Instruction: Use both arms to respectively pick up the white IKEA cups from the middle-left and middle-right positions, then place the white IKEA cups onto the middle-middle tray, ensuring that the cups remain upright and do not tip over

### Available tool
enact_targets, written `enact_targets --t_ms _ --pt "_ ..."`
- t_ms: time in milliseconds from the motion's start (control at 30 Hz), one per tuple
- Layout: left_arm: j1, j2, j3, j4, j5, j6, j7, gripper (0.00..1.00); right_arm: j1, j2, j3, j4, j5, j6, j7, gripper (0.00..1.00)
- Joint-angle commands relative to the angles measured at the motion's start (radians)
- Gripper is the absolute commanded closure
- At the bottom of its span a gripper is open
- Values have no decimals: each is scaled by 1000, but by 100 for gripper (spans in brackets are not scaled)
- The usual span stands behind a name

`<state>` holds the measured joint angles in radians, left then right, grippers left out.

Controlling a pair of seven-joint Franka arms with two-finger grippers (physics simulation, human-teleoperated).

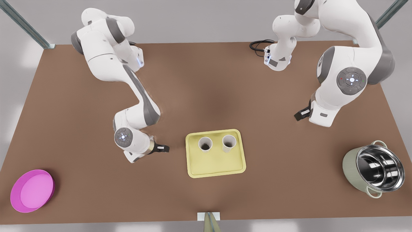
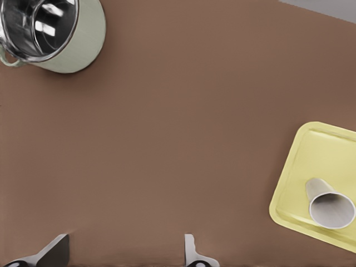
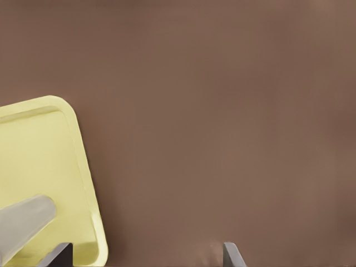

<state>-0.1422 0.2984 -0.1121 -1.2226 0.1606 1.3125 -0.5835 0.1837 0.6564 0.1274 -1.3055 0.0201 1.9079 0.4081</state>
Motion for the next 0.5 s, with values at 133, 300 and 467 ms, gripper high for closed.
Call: enact_targets --t_ms 133,300,467 --pt "-5 -10 -15 -5 -44 -194 608 0 -44 -409 -88 0 -180 -510 -583 0" --pt "7 18 -26 -18 -44 -142 580 0 -69 -566 -88 -61 -164 -604 -523 0" --pt "58 34 -26 -20 -147 -187 587 0 -89 -570 -91 -67 -152 -613 -511 0"
